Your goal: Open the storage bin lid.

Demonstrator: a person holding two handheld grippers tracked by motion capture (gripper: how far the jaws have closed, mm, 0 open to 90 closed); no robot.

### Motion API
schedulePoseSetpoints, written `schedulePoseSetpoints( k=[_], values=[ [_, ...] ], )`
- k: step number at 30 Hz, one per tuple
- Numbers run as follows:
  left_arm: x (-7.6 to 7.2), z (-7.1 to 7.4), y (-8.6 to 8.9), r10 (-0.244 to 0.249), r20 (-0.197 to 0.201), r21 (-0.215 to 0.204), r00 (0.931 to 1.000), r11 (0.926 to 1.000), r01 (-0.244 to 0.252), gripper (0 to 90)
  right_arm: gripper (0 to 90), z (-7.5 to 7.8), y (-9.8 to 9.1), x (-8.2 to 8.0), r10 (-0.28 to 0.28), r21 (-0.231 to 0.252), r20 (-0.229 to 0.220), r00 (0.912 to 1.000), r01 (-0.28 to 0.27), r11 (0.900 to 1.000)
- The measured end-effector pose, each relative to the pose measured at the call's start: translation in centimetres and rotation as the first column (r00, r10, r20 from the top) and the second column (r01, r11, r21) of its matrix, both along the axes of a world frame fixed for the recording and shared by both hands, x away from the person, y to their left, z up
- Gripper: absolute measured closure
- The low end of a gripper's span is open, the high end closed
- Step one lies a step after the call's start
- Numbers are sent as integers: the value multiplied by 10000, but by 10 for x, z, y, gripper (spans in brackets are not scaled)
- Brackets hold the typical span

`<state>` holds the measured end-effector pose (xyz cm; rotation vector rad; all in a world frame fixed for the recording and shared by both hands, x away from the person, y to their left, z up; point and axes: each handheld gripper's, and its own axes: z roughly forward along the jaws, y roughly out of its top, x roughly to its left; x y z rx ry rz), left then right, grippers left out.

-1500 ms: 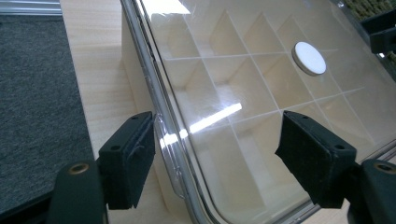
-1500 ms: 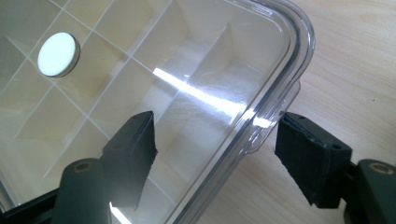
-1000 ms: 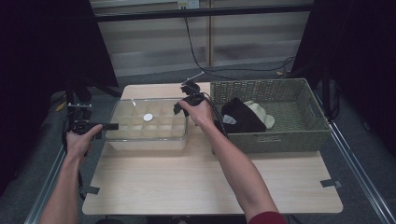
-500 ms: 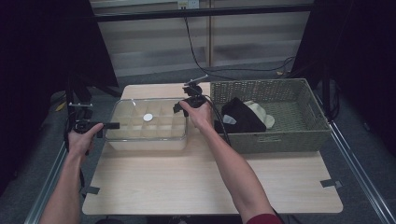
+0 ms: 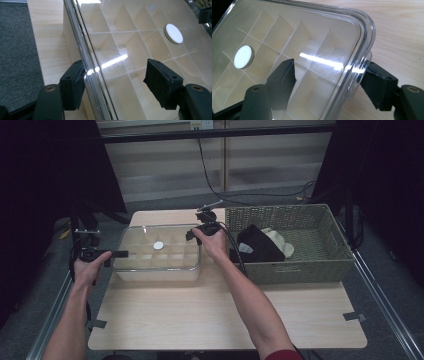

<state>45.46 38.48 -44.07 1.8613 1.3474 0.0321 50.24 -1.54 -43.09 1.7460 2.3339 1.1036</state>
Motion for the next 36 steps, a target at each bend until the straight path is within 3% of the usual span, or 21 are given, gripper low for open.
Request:
schedulePoseSetpoints(
  k=[3, 6, 15, 17, 20, 26, 36],
  values=[
    [0, 0, -1, 62, 54, -101, 10000, 9999, -62, 331, 311, 2, 0, -1, -23, -12, 178, 9998, 23, 10000],
    [-1, 0, -1, 123, 45, -167, 9999, 9998, -122, 320, 321, 3, 0, -2, -124, 151, 32, 9999, 124, 9998],
    [-2, 0, 1, 42, 122, -131, 9999, 9999, -40, 317, 334, 1, -2, -4, -190, 284, 174, 9997, 185, 9994],
    [-3, 4, 3, 194, 264, -392, 9995, 9991, -184, 314, 331, 1, -2, -5, -187, 276, 294, 9994, 178, 9995],
    [-4, 7, 5, 53, 312, -226, 9995, 9997, -46, 319, 335, 3, -2, -5, -185, 363, 330, 9993, 173, 9992],
    [-7, 2, 7, 113, 524, -164, 9986, 9998, -105, 417, 383, 5, -4, -6, -285, 541, 311, 9991, 268, 9982],
    [-8, 3, 11, 207, 580, -547, 9981, 9983, -176, 444, 459, 13, -8, -8, -420, 889, 333, 9986, 389, 9953]
  ],
)
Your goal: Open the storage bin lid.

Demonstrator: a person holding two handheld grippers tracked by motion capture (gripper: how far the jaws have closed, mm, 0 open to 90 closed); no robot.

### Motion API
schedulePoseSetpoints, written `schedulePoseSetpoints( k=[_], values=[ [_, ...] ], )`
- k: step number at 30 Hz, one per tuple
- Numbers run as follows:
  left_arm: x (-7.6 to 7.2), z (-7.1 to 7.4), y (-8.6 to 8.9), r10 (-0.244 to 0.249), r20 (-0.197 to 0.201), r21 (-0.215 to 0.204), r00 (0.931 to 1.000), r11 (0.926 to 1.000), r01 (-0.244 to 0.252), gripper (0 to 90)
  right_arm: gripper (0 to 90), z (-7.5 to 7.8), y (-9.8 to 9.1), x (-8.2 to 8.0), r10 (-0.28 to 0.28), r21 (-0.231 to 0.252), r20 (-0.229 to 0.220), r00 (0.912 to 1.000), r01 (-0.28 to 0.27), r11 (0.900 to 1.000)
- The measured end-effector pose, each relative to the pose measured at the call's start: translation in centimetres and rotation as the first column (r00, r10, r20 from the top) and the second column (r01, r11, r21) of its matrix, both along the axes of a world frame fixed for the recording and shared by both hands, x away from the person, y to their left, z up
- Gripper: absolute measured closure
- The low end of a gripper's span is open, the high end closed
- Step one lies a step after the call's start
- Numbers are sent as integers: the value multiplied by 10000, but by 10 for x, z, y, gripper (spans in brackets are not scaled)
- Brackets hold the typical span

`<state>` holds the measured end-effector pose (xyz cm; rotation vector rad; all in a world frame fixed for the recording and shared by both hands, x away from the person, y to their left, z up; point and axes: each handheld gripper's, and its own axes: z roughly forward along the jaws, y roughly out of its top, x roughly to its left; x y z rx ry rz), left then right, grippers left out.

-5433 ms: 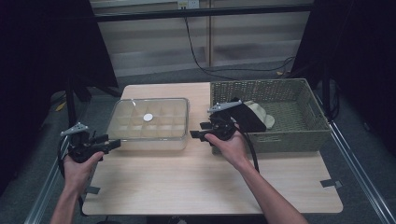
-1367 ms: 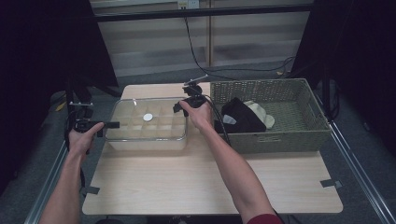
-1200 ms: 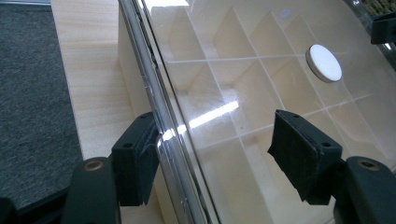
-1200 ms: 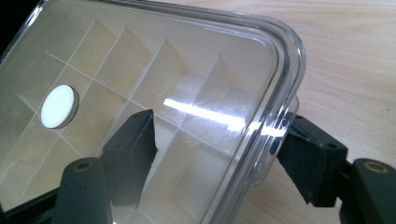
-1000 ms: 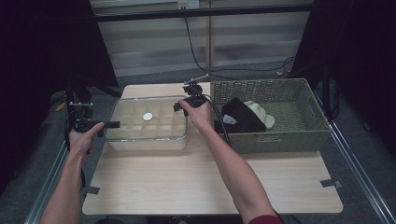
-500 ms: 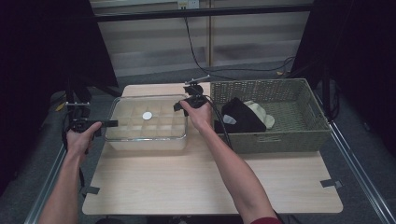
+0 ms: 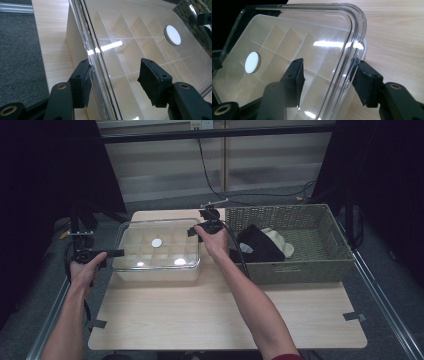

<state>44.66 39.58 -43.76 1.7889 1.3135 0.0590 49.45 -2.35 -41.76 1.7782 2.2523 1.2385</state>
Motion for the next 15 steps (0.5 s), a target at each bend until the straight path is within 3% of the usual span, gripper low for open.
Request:
schedulePoseSetpoints(
  k=[11, 15],
  values=[
    [0, 5, 3, -219, 117, 65, 9997, 9997, 219, 465, 543, 10, -8, -3, 203, 369, 201, 9996, -210, 9991],
    [-2, 7, 2, -50, 258, 14, 9997, 10000, 50, 494, 574, 12, -12, -4, 290, 611, 305, 9991, -309, 9977]
  ],
)
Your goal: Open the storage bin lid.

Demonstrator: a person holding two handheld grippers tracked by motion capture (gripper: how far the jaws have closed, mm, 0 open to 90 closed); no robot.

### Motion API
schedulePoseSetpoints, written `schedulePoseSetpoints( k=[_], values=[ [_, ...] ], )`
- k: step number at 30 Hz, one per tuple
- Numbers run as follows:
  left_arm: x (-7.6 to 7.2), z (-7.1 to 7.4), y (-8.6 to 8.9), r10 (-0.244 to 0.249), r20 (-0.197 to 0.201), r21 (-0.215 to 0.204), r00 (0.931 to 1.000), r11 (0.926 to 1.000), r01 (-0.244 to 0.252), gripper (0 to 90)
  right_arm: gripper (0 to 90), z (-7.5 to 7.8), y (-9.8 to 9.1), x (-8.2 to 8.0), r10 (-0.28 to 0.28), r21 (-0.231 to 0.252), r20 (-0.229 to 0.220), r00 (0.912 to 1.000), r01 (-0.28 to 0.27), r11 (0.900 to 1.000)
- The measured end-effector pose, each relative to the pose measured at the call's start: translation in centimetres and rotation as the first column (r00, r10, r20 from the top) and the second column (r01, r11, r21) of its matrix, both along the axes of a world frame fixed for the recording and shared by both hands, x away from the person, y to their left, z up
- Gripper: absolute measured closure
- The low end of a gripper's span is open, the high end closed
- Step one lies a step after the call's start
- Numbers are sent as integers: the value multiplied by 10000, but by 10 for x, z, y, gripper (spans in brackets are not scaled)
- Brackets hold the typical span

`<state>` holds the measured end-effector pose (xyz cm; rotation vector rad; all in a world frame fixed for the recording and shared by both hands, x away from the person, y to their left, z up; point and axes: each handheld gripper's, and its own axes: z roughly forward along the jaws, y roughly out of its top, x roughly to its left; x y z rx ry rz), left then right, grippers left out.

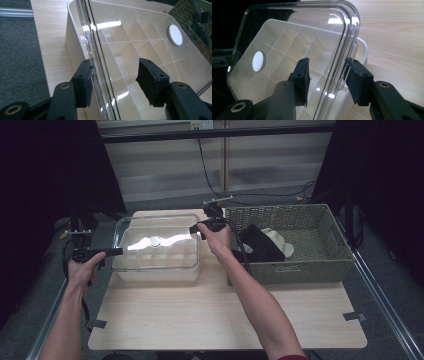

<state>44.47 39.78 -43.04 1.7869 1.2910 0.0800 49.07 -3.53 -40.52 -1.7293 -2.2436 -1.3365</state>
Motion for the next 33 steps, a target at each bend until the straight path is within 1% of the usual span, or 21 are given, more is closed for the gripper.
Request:
schedulePoseSetpoints(
  k=[1, 3, 4, 6, 7, 9, 13, 14, 16, 17, 18, 20, 21, 22, 23, 24, 25, 26, 29, 33],
  values=[
    [-1, 1, 1, 82, 78, -128, 9999, 9999, -81, 503, 575, 1, 0, -1, -11, 9, -13, 10000, 11, 10000],
    [-1, 1, 2, 30, 98, -99, 9999, 9999, -29, 518, 581, 2, 0, -1, -26, 31, 24, 10000, 26, 10000],
    [-3, 2, 3, 119, 216, -182, 9997, 9998, -115, 524, 586, 3, -1, -2, -34, 82, 49, 10000, 34, 10000],
    [-4, 3, 3, 78, 243, -161, 9997, 9998, -74, 534, 593, 4, -1, -2, -62, 142, 55, 10000, 61, 9999],
    [-4, 4, 4, 60, 319, -131, 9995, 9999, -56, 534, 599, 5, -1, -2, -76, 207, 88, 9999, 74, 9998],
    [-6, 6, 4, 80, 356, -180, 9993, 9998, -73, 541, 607, 6, -2, -3, -82, 311, 149, 9999, 78, 9995],
    [-7, 9, 5, -102, 336, 77, 9994, 9999, 99, 544, 603, 9, 0, -5, -73, 287, 298, 9995, 64, 9996],
    [-8, 10, 4, -49, 342, 58, 9994, 10000, 47, 545, 607, 9, -1, -5, -56, 328, 309, 9995, 45, 9995],
    [-9, 11, 5, -92, 408, 57, 9991, 9999, 89, 547, 611, 10, -1, -6, -68, 361, 318, 9995, 57, 9993],
    [-11, 12, 5, -81, 501, -17, 9987, 10000, 82, 560, 625, 12, -2, -7, -118, 484, 334, 9994, 102, 9988],
    [-11, 12, 5, -81, 501, -17, 9987, 10000, 82, 569, 630, 13, -3, -7, -115, 528, 344, 9993, 96, 9986],
    [-12, 15, 7, -25, 640, -191, 9979, 9998, 37, 596, 643, 16, -4, -8, -137, 657, 394, 9991, 110, 9978],
    [-13, 16, 8, 50, 779, -291, 9970, 9996, -27, 607, 653, 17, -5, -9, -117, 724, 416, 9991, 87, 9973],
    [-13, 19, 9, 77, 852, -299, 9963, 9995, -52, 607, 653, 17, -5, -9, -117, 724, 416, 9991, 87, 9973],
    [-13, 21, 10, 100, 933, -276, 9956, 9996, -74, 626, 678, 19, -7, -10, -127, 994, 416, 9991, 85, 9950],
    [-13, 22, 10, 100, 930, -245, 9956, 9997, -78, 626, 683, 20, -8, -11, -88, 1047, 462, 9989, 39, 9945],
    [-13, 23, 11, 21, 919, -118, 9958, 9999, -10, 628, 684, 21, -7, -12, -51, 1009, 517, 9986, -1, 9949],
    [-14, 24, 11, 58, 934, -223, 9956, 9997, -37, 630, 684, 21, -7, -12, -33, 965, 536, 9986, -19, 9953],
    [-15, 24, 13, 60, 971, -338, 9953, 9994, -27, 642, 691, 22, -6, -13, -58, 984, 556, 9984, 3, 9952],
    [-17, 26, 14, -50, 1038, -260, 9946, 9996, 78, 646, 695, 25, -7, -14, 3, 1006, 612, 9981, -65, 9949]
  ],
)
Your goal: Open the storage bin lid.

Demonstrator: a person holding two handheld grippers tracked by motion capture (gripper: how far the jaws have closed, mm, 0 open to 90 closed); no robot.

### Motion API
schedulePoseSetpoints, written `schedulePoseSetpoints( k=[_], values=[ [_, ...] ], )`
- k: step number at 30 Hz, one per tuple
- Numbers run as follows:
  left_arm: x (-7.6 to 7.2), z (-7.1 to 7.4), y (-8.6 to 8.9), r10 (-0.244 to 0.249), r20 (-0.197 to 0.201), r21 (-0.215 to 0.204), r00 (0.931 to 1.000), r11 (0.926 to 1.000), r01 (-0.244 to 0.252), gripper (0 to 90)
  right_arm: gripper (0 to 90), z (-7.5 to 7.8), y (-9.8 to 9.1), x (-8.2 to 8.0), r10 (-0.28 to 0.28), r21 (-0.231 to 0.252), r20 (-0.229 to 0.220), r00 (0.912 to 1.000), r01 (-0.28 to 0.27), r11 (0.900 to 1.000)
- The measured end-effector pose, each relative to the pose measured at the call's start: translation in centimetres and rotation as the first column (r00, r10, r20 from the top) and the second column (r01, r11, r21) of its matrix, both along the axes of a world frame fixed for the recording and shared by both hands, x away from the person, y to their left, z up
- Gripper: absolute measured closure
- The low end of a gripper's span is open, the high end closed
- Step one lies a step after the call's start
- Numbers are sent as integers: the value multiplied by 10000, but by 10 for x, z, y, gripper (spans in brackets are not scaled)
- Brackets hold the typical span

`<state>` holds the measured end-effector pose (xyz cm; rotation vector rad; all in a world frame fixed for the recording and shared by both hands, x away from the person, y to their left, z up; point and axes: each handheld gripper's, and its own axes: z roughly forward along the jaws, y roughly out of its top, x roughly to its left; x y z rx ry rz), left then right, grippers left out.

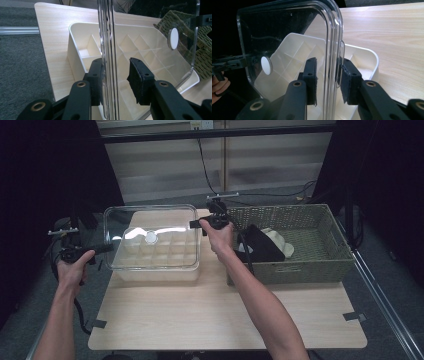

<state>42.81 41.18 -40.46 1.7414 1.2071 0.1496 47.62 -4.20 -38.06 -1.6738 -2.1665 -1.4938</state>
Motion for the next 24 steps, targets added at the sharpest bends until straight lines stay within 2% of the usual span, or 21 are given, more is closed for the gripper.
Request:
schedulePoseSetpoints(
  k=[12, 24],
  values=[
    [-1, 10, -10, -232, 284, -84, 9993, 9997, 235, 652, 704, 17, -11, -9, -155, 38, 409, 9990, 153, 9999],
    [-10, 15, -12, -352, 378, 71, 9987, 9994, 350, 649, 707, 18, -16, -22, -199, 215, 476, 9987, 189, 9996]
  ],
)
